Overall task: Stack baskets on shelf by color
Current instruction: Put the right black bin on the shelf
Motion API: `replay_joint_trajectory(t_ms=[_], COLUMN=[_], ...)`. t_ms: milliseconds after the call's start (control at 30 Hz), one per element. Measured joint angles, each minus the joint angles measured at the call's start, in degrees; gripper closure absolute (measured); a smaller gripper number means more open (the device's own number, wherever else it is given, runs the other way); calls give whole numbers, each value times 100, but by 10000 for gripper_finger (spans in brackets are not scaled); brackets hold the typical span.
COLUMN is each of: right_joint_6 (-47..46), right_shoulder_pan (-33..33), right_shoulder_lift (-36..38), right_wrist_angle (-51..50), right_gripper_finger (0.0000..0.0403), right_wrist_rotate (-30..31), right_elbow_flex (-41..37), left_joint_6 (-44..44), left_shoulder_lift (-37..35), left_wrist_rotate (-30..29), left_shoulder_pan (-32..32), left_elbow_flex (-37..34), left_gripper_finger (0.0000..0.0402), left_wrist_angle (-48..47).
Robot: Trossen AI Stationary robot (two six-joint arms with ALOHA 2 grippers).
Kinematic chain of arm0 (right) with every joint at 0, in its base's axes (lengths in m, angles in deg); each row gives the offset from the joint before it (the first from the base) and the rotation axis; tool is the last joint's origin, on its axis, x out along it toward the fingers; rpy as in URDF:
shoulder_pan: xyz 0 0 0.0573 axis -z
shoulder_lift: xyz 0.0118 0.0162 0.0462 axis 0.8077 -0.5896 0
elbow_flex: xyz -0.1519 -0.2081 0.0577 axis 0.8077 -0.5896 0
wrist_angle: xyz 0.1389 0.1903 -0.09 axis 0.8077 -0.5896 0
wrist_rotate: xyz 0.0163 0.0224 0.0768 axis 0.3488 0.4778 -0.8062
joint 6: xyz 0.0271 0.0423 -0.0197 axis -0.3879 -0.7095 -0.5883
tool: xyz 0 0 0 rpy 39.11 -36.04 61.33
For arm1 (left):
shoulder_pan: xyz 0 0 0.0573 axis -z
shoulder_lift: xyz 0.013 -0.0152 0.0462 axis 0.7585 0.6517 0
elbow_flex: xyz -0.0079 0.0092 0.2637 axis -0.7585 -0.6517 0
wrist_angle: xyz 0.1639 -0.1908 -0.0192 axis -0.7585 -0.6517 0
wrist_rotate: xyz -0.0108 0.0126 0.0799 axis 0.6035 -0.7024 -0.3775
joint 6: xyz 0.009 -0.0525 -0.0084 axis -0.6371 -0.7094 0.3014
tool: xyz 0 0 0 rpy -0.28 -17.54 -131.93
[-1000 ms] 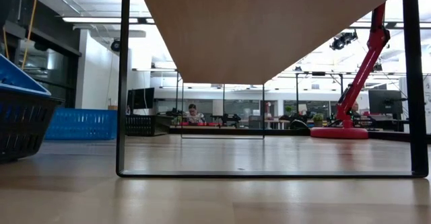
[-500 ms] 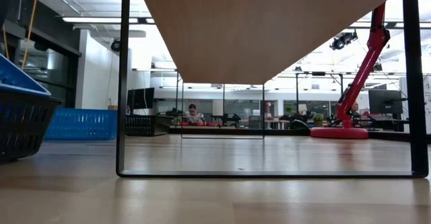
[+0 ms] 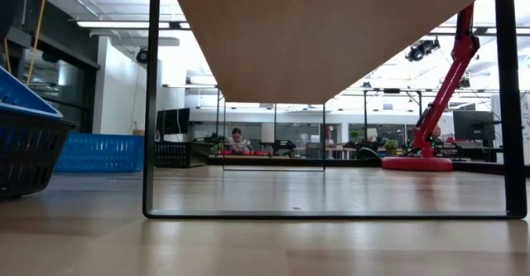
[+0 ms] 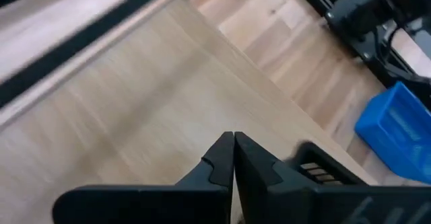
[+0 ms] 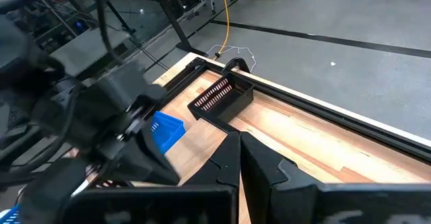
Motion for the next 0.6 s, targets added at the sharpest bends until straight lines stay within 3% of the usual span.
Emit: replay_joint_trajectory(t_ms=[600], right_joint_6=[138], right_shoulder_pan=[0], right_shoulder_lift=[0], right_wrist_angle=[0], right_gripper_finger=[403], right_wrist_rotate=[-90], right_elbow_flex=[0], left_joint_6=[-144], left_shoulder_lift=[182], left_wrist_rotate=[122], left_shoulder_pan=[376], left_elbow_flex=[12], left_gripper_finger=[401], left_wrist_angle=[226])
